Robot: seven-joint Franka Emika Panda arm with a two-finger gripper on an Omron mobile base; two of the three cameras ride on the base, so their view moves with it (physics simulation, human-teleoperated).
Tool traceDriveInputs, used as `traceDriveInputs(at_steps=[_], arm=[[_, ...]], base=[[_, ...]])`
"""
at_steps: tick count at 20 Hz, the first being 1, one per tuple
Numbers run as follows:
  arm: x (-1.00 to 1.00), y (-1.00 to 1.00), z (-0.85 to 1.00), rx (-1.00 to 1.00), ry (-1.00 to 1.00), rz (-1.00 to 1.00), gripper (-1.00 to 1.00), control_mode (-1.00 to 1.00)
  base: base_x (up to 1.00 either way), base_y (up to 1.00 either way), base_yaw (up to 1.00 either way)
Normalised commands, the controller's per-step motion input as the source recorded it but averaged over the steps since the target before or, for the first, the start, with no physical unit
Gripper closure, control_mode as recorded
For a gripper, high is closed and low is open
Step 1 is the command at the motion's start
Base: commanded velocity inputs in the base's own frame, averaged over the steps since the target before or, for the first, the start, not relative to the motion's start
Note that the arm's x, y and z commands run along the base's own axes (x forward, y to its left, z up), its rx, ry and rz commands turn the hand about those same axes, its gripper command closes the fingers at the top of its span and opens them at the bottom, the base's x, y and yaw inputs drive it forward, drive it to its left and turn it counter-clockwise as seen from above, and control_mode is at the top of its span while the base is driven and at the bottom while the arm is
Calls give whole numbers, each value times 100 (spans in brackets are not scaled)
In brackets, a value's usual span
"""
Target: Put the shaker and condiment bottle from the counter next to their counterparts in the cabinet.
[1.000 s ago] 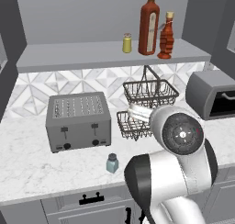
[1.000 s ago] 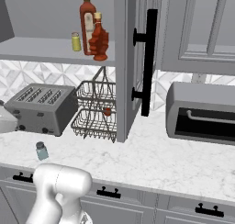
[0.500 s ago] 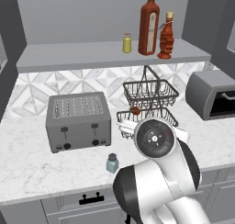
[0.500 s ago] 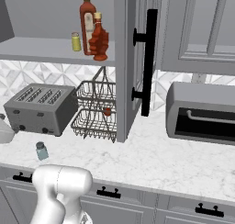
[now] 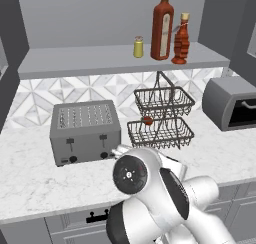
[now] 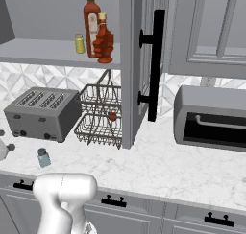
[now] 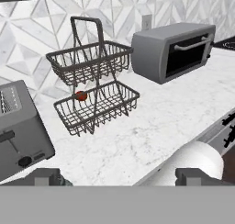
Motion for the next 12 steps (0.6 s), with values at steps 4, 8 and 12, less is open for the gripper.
traceDriveInputs(at_steps=[4,8,12], arm=[[1,2,-54,0,0,6,-100,-100],[32,4,-53,-5,3,8,-100,-100],[28,2,-59,-6,3,12,-100,-100]], base=[[0,0,0],[0,0,0],[0,0,0]])
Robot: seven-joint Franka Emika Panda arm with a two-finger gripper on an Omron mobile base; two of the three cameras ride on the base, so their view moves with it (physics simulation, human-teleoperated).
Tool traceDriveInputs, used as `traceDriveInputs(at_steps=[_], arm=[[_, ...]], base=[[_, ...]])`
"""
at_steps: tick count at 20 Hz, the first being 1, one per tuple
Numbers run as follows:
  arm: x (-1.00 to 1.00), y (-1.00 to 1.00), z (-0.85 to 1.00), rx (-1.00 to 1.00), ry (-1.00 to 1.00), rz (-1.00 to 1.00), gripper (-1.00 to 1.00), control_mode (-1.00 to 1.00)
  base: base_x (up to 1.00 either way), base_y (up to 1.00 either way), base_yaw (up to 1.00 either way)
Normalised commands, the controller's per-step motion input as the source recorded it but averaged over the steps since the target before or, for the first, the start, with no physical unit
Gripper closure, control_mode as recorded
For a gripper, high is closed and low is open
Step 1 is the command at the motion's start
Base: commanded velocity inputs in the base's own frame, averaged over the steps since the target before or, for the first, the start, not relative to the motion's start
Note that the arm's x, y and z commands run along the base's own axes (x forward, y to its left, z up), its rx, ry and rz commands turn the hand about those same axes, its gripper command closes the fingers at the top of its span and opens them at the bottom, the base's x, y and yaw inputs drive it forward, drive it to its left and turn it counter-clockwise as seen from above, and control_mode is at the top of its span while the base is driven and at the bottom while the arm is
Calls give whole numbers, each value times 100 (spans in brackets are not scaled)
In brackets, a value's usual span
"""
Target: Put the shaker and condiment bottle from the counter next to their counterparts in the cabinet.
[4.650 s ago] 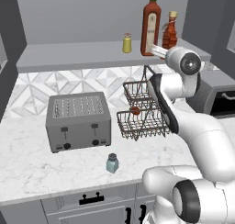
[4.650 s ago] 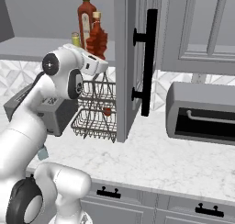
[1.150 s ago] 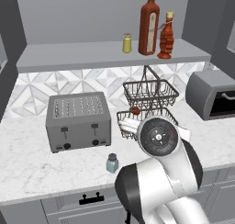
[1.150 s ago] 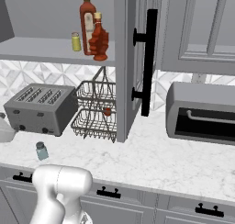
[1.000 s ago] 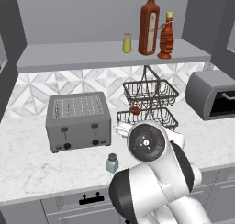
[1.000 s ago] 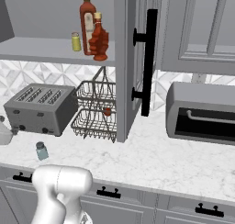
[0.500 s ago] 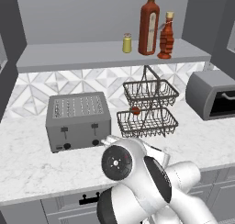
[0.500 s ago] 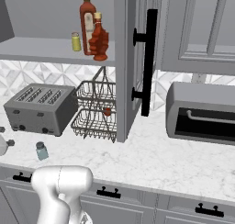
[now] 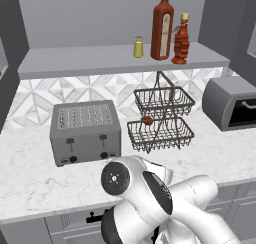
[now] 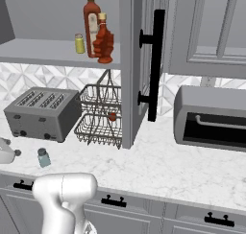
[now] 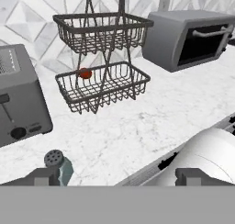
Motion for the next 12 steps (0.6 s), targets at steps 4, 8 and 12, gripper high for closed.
traceDriveInputs(at_steps=[4,8,12], arm=[[28,2,-57,-6,3,12,-100,-100],[17,1,-65,-9,-8,8,-100,-100],[0,0,-66,-8,-19,1,-100,-100]], base=[[0,0,0],[0,0,0],[0,0,0]])
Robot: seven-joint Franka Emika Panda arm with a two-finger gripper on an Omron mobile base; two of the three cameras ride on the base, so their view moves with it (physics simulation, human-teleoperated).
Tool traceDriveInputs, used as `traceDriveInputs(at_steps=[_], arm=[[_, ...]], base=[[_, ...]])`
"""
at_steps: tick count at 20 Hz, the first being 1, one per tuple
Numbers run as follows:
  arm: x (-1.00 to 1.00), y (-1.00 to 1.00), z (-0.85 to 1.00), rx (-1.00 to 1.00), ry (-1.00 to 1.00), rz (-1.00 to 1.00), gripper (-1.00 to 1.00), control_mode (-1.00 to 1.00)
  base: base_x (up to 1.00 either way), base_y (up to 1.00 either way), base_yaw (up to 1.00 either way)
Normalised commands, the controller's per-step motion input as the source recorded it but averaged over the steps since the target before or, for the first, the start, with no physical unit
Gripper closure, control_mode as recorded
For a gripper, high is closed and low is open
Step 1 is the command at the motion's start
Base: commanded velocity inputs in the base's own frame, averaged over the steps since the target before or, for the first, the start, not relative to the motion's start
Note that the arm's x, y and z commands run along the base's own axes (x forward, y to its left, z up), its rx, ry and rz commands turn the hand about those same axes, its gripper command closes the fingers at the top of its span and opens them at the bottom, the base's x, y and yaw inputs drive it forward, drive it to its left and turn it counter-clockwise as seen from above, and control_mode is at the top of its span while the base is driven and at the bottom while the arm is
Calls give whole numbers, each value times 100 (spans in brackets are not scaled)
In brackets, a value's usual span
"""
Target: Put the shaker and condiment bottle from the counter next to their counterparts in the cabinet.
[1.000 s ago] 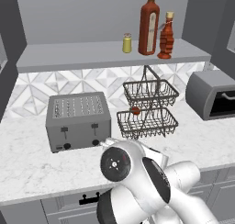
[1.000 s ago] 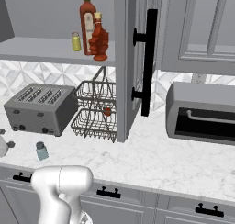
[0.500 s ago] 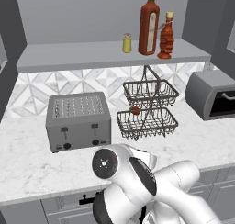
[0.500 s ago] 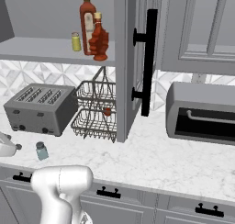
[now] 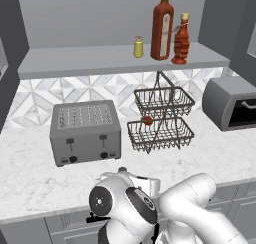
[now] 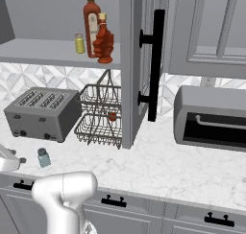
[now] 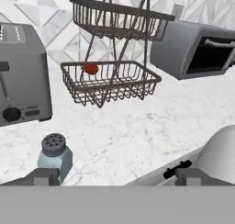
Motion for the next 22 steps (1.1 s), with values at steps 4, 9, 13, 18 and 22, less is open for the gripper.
traceDriveInputs(at_steps=[4,9,13,18,22], arm=[[3,0,-42,-1,-5,0,-100,-100],[9,0,-32,0,-1,0,-100,-100],[19,0,-28,0,-2,0,-100,-100],[24,4,-20,-1,-1,0,-100,-100],[3,29,-14,-5,-1,0,-100,-100]], base=[[0,0,0],[0,0,0],[0,0,0],[0,0,0],[0,0,0]])
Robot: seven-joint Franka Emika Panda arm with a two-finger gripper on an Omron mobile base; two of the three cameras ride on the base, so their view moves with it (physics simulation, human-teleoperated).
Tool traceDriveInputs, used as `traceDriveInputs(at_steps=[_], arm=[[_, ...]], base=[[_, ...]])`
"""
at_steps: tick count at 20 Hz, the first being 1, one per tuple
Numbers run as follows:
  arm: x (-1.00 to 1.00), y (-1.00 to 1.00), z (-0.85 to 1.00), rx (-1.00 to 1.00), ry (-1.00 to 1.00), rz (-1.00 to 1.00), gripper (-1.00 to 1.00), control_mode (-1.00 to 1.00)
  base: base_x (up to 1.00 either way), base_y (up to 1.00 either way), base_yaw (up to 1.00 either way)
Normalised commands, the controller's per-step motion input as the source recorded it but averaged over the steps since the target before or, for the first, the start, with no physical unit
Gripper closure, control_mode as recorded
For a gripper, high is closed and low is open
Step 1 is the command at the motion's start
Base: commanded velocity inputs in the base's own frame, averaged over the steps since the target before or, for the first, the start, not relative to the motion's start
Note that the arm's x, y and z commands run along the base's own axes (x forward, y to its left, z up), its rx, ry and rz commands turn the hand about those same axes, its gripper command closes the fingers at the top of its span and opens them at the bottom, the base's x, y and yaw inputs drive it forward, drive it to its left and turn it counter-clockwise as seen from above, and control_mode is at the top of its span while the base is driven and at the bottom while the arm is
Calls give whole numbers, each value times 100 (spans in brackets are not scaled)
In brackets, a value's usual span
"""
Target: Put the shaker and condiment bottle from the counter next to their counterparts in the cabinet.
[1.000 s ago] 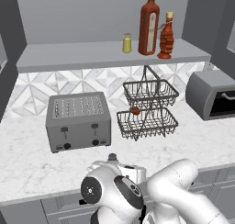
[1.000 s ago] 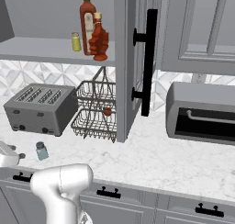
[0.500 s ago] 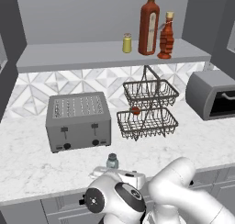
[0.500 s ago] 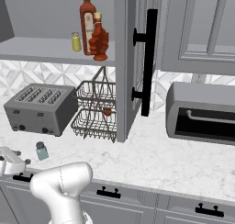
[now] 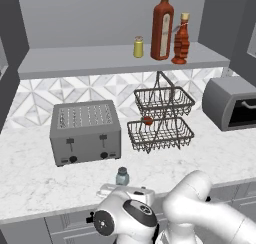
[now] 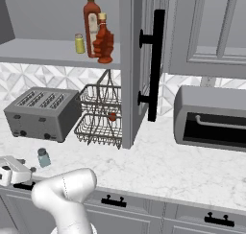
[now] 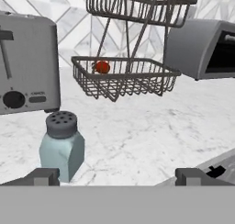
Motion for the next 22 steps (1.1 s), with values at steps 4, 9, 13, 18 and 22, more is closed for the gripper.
traceDriveInputs(at_steps=[4,9,13,18,22], arm=[[0,30,-10,-4,0,0,-100,-100],[26,0,0,0,0,-6,-100,-100],[21,0,0,0,0,-3,-100,-100],[26,0,-3,0,0,-1,-100,-100],[25,0,-7,0,0,0,-100,-100]], base=[[0,0,0],[0,0,0],[0,0,0],[0,0,0],[0,0,0]])
